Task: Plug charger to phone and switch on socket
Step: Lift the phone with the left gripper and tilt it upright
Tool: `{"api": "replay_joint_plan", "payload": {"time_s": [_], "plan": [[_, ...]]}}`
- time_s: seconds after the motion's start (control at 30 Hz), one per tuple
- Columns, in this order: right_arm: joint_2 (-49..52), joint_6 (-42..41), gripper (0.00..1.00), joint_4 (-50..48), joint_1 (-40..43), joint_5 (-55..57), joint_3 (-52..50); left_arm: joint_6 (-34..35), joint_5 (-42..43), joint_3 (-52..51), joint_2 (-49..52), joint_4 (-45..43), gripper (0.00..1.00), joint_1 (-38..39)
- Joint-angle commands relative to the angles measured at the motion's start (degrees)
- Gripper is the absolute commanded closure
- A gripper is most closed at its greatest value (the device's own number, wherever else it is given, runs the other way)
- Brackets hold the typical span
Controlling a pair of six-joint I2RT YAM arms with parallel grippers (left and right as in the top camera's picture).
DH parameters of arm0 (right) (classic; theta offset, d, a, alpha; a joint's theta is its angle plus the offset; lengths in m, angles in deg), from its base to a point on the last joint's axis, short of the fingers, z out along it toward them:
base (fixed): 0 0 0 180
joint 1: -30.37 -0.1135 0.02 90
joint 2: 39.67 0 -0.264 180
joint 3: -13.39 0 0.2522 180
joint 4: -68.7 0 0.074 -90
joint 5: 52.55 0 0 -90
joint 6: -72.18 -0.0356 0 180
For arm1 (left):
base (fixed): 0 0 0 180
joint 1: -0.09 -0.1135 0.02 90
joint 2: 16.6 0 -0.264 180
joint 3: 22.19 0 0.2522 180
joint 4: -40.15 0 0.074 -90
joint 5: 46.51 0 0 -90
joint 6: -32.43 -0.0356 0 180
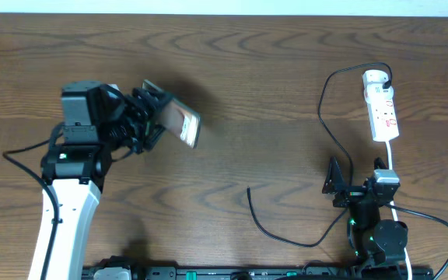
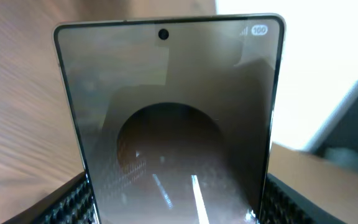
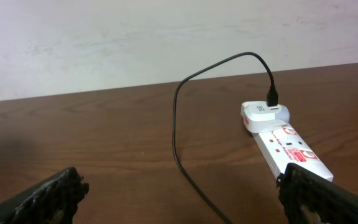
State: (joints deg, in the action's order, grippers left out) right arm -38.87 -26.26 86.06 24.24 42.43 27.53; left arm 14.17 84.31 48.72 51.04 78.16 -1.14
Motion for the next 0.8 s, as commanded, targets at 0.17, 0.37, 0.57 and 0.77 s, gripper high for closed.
{"api": "replay_joint_plan", "payload": {"time_s": [0.17,0.37,0.57,0.77], "plan": [[-0.2,0.8,0.01,0.1,-0.2,0.5,-0.1,39.4,20.8,2.2,-0.7,-8.4,0.93,-2.7],[-0.2,0.8,0.01,0.1,-0.2,0.5,-0.1,47.9,25.2,2.2,-0.7,-9.0,0.92,-2.7],[-0.2,0.8,0.01,0.1,-0.2,0.5,-0.1,47.8,25.2,2.2,-0.7,-9.0,0.93,-2.7],[-0.2,0.8,0.01,0.1,-0.2,0.5,-0.1,45.4,24.0,2.2,-0.7,-9.0,0.93,-2.7]]}}
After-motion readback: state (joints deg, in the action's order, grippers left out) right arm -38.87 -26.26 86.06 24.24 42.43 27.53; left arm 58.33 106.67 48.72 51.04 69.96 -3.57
